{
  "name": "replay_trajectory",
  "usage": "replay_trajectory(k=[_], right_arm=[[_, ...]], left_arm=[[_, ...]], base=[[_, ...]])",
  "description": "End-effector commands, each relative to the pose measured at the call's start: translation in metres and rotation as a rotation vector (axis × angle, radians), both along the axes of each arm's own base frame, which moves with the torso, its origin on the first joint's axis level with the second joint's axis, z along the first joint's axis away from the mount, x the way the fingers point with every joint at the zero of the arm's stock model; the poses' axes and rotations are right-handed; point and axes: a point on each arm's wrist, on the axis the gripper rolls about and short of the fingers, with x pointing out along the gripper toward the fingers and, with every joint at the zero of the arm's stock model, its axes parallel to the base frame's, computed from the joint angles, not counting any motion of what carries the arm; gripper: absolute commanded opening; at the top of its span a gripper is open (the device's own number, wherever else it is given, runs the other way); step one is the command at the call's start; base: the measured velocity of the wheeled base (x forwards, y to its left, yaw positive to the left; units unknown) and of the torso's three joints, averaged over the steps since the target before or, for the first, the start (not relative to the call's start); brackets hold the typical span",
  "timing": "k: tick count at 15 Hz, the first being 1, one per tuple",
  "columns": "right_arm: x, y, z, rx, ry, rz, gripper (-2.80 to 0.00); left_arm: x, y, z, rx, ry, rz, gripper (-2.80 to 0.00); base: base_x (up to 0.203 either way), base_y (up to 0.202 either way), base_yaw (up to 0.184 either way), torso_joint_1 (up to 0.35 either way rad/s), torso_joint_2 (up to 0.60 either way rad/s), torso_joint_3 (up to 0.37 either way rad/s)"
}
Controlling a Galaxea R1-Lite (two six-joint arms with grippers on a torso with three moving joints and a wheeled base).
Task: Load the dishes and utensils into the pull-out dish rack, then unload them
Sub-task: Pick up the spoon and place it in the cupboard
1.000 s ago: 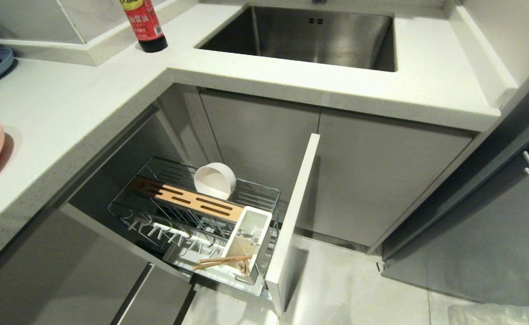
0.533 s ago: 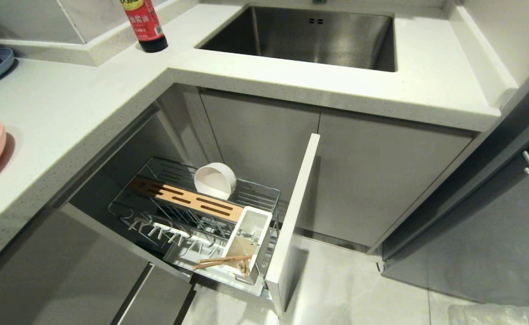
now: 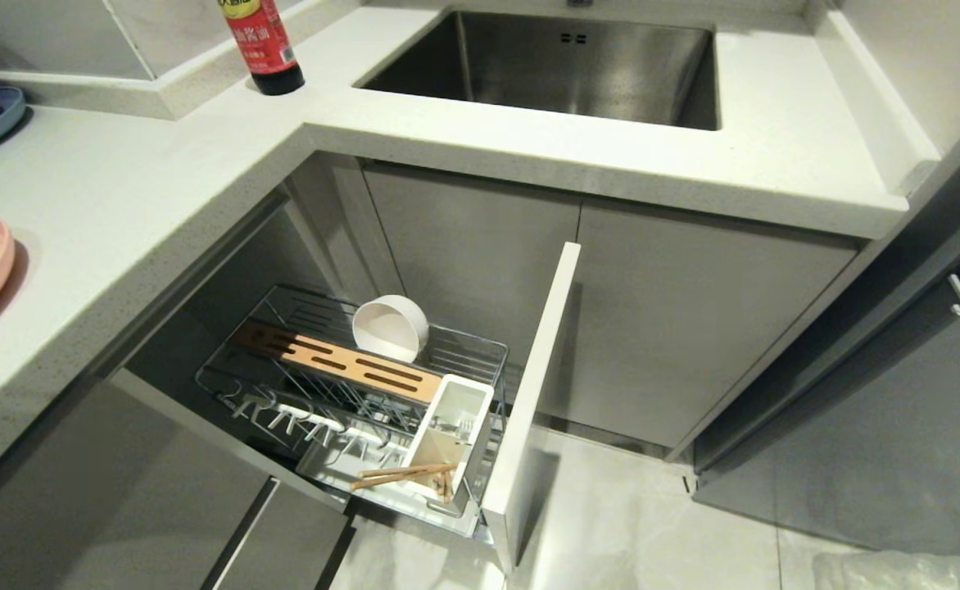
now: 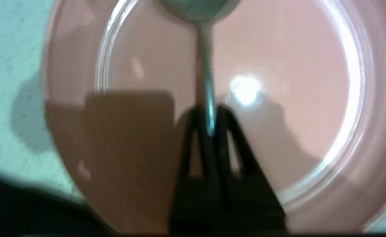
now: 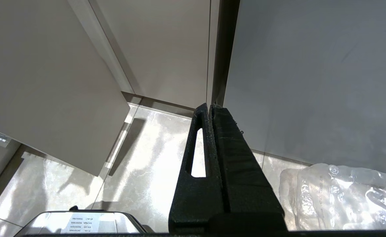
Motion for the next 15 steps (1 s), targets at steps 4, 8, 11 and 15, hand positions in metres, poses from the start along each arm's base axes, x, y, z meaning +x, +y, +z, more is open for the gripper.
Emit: replay_trajectory(k=[4, 8, 11, 15], right_arm=[[0.000, 0.000, 0.000, 0.000, 0.000, 0.001, -2.80], [0.000, 0.000, 0.000, 0.000, 0.000, 0.000, -2.80], [0.000, 0.000, 0.000, 0.000, 0.001, 0.001, -2.80], [0.000, 0.000, 0.000, 0.000, 0.000, 0.001, -2.80]], left_arm=[[0.000, -0.002, 0.003, 0.001, -0.012, -0.009, -2.80], [-0.012, -0.022, 0.029, -0.036, -0.084, 0.039, -2.80], [-0.021, -0.045, 0.057, -0.120, -0.166, 0.094, -2.80], [-0.032, -0.087, 0.086, -0.229, -0.234, 0.100, -2.80]], base=[[0.000, 0.000, 0.000, 0.000, 0.00, 0.000], [0.000, 0.000, 0.000, 0.000, 0.00, 0.000], [0.000, 0.000, 0.000, 0.000, 0.00, 0.000], [0.000, 0.000, 0.000, 0.000, 0.00, 0.000]])
